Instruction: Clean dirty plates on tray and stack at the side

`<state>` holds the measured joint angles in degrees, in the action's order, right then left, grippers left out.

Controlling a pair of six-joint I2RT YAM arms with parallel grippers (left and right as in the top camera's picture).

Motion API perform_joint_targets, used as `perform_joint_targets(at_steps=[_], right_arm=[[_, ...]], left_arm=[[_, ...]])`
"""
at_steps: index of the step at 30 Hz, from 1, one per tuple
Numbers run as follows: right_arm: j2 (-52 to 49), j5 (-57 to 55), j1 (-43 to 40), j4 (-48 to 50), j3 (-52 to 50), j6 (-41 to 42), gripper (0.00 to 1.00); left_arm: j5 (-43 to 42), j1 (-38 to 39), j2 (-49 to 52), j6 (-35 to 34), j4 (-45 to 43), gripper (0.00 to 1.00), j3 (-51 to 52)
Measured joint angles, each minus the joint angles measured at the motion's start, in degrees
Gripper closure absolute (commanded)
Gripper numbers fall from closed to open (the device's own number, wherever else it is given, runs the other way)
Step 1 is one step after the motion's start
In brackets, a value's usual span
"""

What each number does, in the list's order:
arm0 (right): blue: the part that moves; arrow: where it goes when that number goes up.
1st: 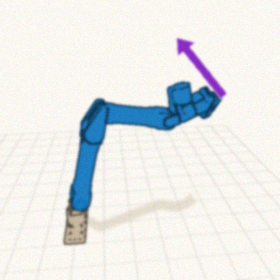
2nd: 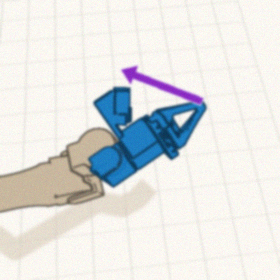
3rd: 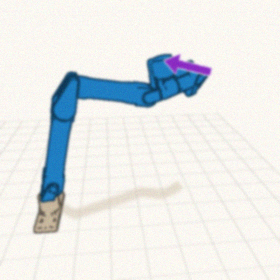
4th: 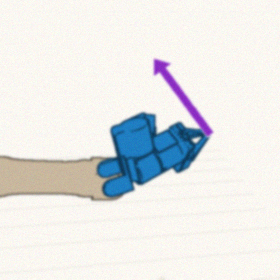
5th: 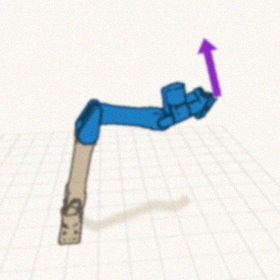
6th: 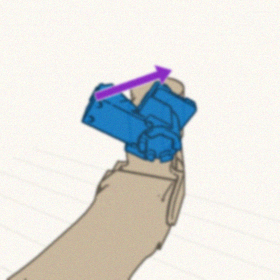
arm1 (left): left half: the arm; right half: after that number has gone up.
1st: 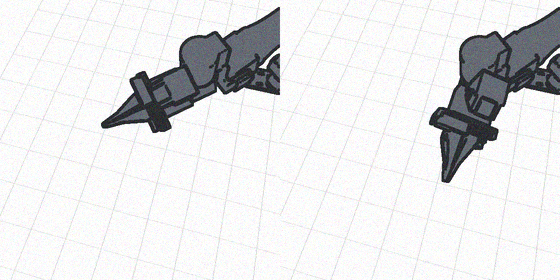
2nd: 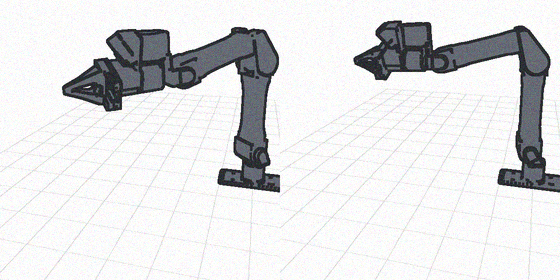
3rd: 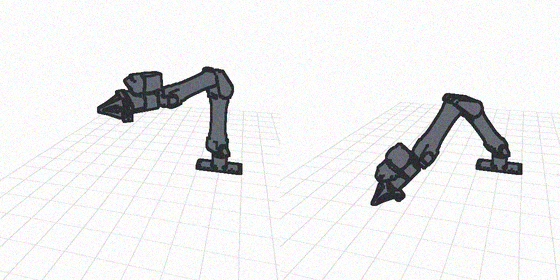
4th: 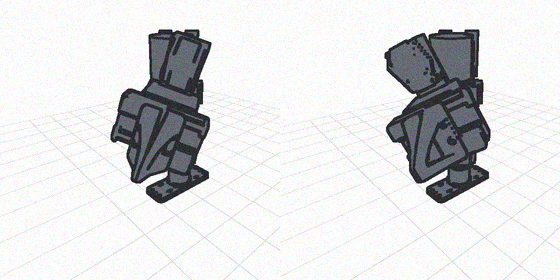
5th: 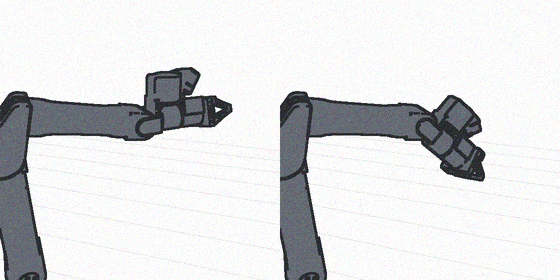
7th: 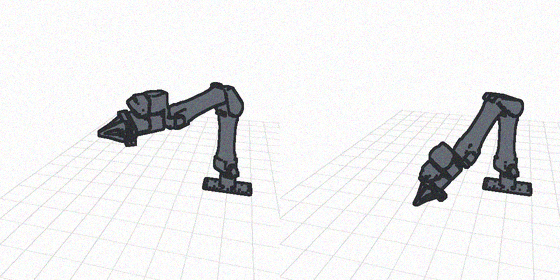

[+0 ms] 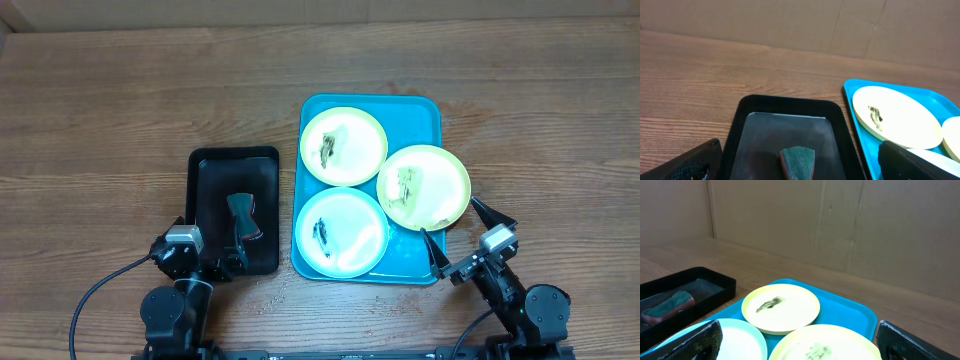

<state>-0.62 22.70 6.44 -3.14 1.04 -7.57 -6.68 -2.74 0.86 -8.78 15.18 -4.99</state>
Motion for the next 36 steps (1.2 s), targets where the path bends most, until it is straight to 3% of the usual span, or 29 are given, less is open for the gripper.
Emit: perform_joint_targets(at_steps=[6,10,17,24,30,36], right_arm=[[0.0,0.0,-0.02,0.02,0.0,0.02,0.0],[0.0,0.0,-0.02,0.33,0.0,0.0,0.0],[0.0,1.53,-0.02,2.54,0.0,0.79,0.0],[-0.02,6.91,-0.02,8.02,0.63,13.07,0.0],[-5.38,7.48,-0.02,-7.82,13.46,17.86,0.0],[-25.55,7.13,0.0,-32.89,35.91,19.15,0.0]], left_arm=[[0.0,0.0,0.0,0.0,-0.94,0.0,0.15],[-0.35,0.0,0.0,-0.04,-8.0,0.0,0.35],[-8.98,0.0,0.0,-5.66,-9.66,0.0,0.37],[-16.94,0.0,0.17,-8.2,-11.43,0.0,-0.79],[-18.56,0.0,10.6,-8.37,0.96,0.0,-13.4],[-21.27,0.0,34.21,-7.45,19.71,0.0,-32.46]])
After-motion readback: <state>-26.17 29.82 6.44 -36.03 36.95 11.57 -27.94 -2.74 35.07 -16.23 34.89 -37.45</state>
